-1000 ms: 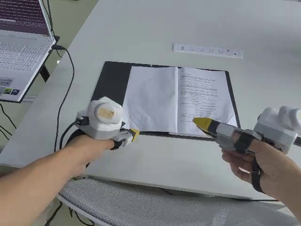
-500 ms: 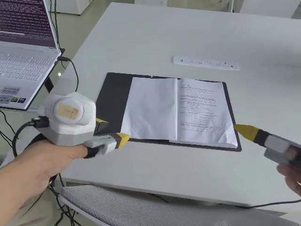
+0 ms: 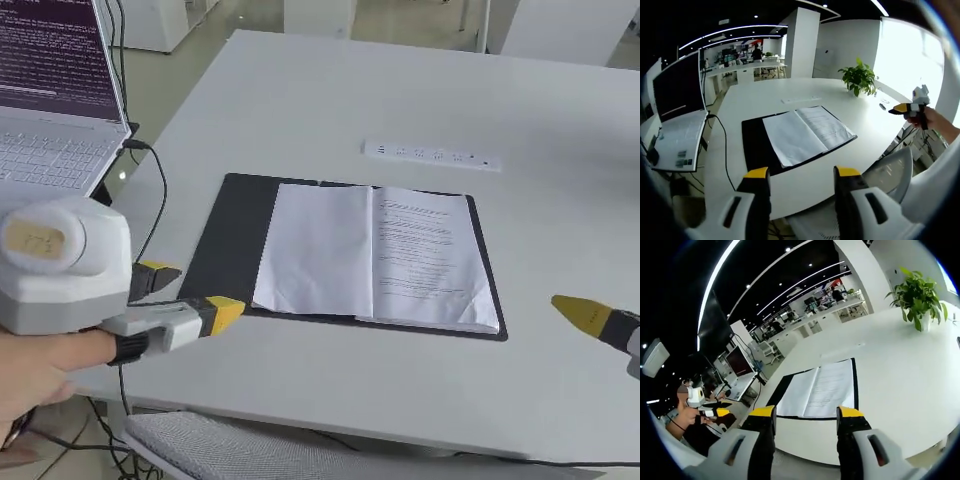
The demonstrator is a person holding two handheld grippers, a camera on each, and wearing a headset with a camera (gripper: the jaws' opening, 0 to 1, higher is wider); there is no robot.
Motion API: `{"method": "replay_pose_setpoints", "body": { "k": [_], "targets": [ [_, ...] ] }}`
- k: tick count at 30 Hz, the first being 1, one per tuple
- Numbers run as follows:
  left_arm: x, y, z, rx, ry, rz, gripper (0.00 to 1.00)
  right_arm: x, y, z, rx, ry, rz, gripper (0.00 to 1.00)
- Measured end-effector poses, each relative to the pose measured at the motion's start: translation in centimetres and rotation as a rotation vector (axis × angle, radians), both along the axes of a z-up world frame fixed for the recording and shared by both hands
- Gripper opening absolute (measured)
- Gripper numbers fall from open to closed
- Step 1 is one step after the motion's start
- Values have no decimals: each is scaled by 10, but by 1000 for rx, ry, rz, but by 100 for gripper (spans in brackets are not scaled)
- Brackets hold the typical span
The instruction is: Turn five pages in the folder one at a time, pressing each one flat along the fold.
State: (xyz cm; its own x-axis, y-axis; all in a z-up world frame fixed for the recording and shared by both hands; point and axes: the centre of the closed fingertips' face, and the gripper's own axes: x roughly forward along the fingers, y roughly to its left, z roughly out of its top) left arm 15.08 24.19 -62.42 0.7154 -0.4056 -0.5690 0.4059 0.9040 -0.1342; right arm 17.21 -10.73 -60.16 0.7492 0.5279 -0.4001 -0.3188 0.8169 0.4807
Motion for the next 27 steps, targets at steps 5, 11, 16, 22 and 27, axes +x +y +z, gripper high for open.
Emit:
{"method": "replay_pose_setpoints", "body": {
  "k": [5,11,16,22,27],
  "targets": [
    [-1,4,-1,2,3,10,51,0,-4,-4,-27,3,3,48],
    [1,5,-4,11,6,17,51,0,-2,-11,-43,16,16,50],
    [5,-1,-7,9,13,17,51,1,-4,-19,-45,35,13,52],
    [14,-18,-15,10,17,-4,50,5,-4,-27,-33,50,12,52],
    [24,-32,-23,23,25,-23,50,10,-2,-36,-25,65,18,51]
  ]
}}
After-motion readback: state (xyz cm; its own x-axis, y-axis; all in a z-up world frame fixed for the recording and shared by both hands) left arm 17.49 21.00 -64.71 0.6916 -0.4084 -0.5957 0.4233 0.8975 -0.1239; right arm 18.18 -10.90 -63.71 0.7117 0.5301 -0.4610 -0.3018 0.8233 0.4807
